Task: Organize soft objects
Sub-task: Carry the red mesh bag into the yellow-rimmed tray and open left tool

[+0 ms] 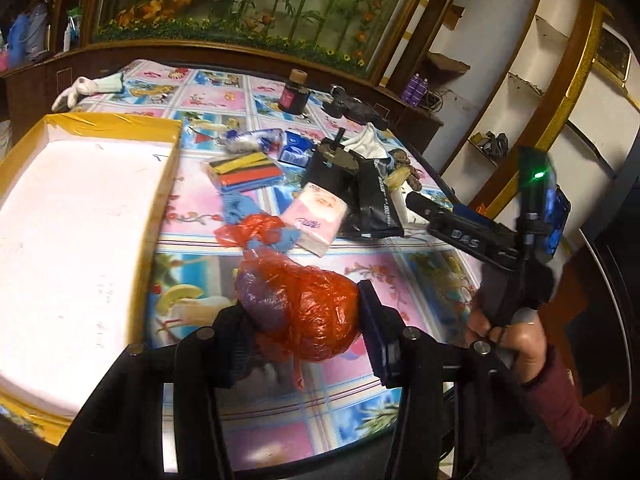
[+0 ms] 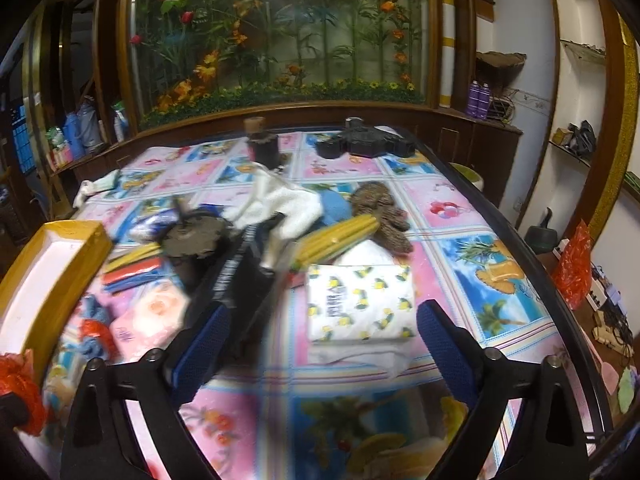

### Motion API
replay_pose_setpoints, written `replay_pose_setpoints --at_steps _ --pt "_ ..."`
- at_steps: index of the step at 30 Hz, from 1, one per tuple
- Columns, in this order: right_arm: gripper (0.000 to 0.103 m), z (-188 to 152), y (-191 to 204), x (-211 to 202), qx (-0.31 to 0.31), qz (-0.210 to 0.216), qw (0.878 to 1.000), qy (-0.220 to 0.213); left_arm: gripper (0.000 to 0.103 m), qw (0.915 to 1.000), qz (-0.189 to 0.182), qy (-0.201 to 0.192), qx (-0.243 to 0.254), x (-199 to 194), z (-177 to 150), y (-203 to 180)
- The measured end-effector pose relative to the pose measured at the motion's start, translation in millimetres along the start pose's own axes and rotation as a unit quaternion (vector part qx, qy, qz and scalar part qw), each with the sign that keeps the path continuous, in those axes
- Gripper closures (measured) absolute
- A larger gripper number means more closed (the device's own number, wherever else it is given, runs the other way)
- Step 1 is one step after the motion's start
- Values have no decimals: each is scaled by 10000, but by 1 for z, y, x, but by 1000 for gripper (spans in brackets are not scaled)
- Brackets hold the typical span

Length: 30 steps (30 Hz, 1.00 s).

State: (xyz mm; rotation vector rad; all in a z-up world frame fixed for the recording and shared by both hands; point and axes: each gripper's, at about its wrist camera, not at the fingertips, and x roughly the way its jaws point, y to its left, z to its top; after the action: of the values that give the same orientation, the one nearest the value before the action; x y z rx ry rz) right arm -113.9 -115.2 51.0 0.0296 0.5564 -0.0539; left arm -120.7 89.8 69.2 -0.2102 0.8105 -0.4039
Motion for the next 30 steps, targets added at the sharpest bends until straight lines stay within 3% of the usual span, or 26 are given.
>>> replay_pose_setpoints --at_steps 3,7,9,14,15,21,24,28,30 --pt "8 5 38 -26 -431 804 9958 6 57 9999 114 -104 -8 -8 -1 11" --pt "13 7 108 -24 -1340 1681 9755 459 57 9992 204 -293 -166 -23 0 31" --pt "30 4 140 -10 -1763 1707 9669 705 57 9983 355 -396 -254 -34 2 46" --pt "52 -2 176 35 -2053 1547 9565 1379 57 9956 586 -596 -431 -56 7 79" --pt "66 -4 178 40 -2045 1513 9559 1465 57 9951 627 -627 -442 -59 9 85" --pt "68 10 177 34 -1759 1570 9607 1468 57 9947 497 -565 -703 -55 32 120" --pt "68 32 173 26 -1354 1937 9610 1434 57 9939 487 -540 -835 -47 51 136" --pt "68 62 190 33 -825 2613 9492 1548 57 9913 563 -419 -1116 -19 83 163" --pt "68 71 203 45 -722 2680 9477 1577 57 9893 490 -264 -1347 4 95 179"
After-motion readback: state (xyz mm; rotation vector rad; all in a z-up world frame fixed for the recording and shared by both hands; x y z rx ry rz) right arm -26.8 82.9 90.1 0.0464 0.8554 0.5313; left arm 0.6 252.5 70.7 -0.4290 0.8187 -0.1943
